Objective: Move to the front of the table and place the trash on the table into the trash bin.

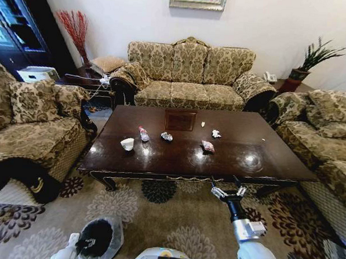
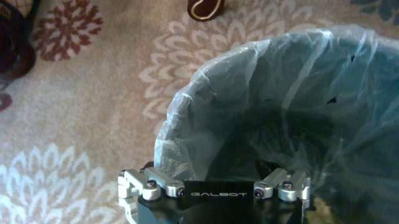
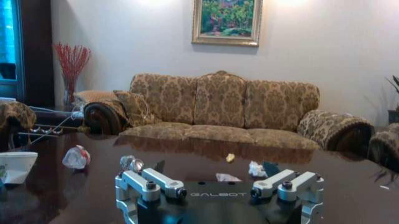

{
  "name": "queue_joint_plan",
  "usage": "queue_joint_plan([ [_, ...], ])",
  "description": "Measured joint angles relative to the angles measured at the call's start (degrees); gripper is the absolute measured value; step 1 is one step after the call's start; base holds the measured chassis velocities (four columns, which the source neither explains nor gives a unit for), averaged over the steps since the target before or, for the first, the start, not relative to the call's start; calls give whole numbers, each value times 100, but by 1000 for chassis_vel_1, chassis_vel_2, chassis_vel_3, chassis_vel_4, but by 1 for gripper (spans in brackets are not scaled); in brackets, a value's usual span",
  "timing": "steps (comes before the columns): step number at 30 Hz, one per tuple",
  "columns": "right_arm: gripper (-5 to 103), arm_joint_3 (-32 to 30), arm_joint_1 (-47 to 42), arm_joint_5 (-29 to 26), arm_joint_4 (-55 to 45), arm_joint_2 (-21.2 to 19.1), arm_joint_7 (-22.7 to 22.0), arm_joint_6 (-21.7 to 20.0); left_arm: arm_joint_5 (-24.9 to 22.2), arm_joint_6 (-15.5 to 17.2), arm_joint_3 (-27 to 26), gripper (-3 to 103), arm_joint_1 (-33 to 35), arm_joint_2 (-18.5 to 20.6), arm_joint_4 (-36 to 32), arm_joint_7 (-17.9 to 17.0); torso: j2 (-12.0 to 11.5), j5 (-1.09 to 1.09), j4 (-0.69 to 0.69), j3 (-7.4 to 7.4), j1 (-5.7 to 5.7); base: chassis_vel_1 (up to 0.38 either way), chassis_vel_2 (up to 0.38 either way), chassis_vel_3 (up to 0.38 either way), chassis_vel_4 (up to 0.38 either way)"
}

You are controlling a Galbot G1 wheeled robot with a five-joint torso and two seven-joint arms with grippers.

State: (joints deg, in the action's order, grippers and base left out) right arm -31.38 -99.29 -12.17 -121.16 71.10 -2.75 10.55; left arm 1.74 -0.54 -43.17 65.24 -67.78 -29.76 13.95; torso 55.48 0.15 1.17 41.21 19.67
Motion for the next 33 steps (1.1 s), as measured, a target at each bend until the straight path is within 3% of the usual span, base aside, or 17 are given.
queue_joint_plan([
  [3, 100, -28, -83, -2, -13, -14, -2, 33, 282, -78, -29, 93, -224, -46, 241, -24, 1, 7, 7, 0, 0, 0, 0, 0, 0],
  [10, 100, -74, -97, -42, -16, -62, -16, 58, 323, -93, -40, 76, -162, -107, 109, 84, 2, 2, 5, 0, -1, 0, 0, 0, 0],
  [13, 100, -76, -98, -55, -14, -59, -24, 66, 323, -115, -41, 74, -109, -106, 48, 219, 2, 1, 4, -1, -1, 0, 0, 0, 0],
  [27, 100, -43, -67, -47, -23, -2, -41, 69, 236, -135, -94, 74, 254, -143, -344, 223, 0, -23, -8, -1, 1, 0, 0, 0, 0],
  [33, 100, -23, -44, -39, -24, 38, -44, 68, -73, -53, -122, 61, 661, -150, -864, 154, -1, -36, -6, 0, 1, 0, 0, 0, 0],
])
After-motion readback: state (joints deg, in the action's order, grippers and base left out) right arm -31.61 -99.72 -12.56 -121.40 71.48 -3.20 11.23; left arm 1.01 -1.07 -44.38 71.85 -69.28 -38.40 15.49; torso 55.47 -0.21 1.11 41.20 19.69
